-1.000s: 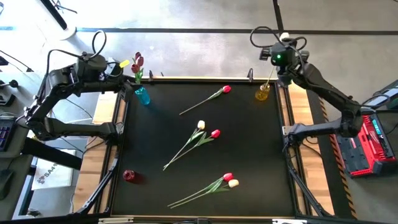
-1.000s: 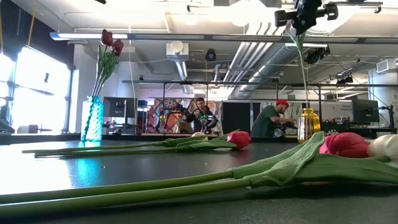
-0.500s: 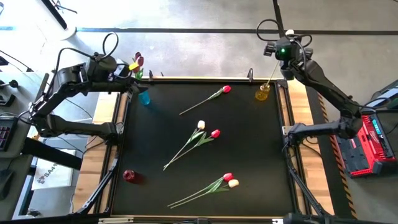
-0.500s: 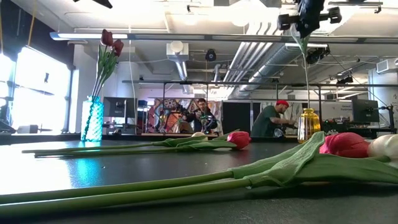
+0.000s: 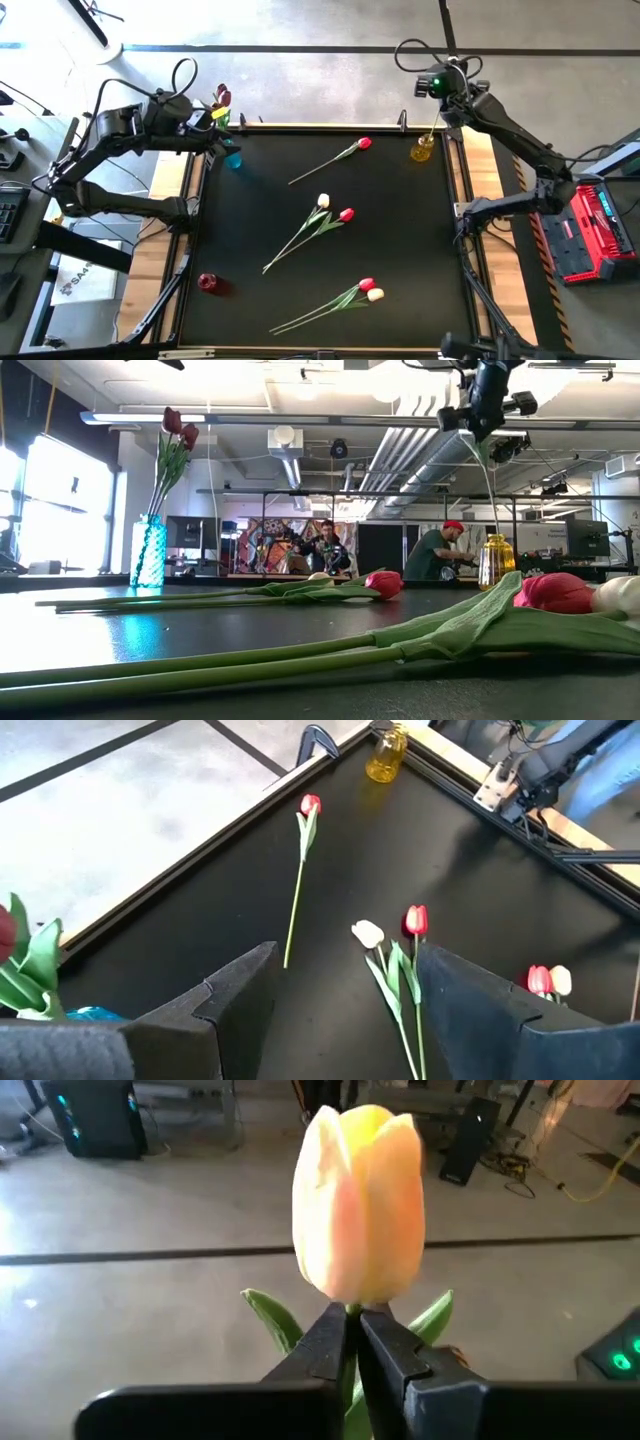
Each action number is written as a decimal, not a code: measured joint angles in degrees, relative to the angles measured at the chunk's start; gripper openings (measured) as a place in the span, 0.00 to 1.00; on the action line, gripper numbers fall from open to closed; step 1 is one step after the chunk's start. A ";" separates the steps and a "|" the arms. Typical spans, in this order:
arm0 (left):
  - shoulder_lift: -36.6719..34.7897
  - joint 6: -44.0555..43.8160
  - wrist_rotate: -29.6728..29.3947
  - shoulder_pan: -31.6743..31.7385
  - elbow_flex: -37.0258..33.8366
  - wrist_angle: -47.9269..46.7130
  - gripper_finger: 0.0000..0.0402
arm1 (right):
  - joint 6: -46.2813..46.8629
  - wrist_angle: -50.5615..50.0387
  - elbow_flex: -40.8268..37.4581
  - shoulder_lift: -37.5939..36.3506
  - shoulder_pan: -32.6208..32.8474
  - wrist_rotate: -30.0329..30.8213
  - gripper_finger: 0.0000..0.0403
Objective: Sort flowers into vase by color
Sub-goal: Put the center yellow flower into the yellow vase
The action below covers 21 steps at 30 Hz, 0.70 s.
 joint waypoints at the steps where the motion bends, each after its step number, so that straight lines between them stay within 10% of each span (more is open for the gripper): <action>1: 0.00 0.35 0.00 -0.17 0.00 0.00 0.57 | 0.87 -0.75 0.00 -0.01 0.00 0.01 0.07; 21: 0.00 -0.15 -0.72 -3.62 0.00 -0.17 0.57 | 5.58 -7.51 3.43 -3.88 5.09 -12.81 0.40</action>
